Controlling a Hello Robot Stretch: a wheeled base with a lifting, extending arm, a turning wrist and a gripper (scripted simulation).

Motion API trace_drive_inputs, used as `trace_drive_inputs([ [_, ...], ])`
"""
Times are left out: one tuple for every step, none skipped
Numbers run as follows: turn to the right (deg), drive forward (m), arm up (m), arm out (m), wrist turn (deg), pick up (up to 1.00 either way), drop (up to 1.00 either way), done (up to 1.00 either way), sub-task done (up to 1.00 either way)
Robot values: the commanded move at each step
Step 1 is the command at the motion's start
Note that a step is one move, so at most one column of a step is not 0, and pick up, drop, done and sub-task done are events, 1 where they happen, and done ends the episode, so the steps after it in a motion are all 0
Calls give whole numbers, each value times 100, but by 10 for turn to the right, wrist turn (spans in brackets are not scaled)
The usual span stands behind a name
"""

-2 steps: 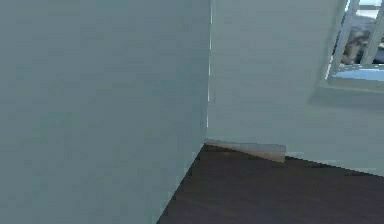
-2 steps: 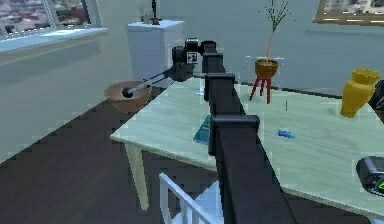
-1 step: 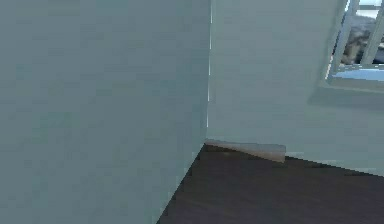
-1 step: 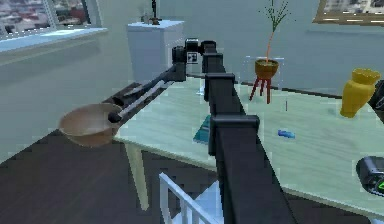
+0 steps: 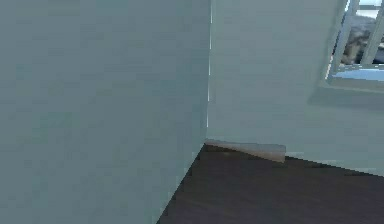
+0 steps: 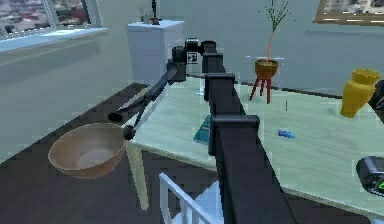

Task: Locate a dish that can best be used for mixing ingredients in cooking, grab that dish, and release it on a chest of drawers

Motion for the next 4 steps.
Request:
trace_drive_inputs([
  [0, 0, 0, -48, 0, 0, 0, 0, 0],
  [-450, 0, 0, 0, 0, 0, 0, 0, 0],
  [-450, 0, 0, 0, 0, 0, 0, 0, 0],
  [-390, 0, 0, 0, 0, 0, 0, 0, 0],
])
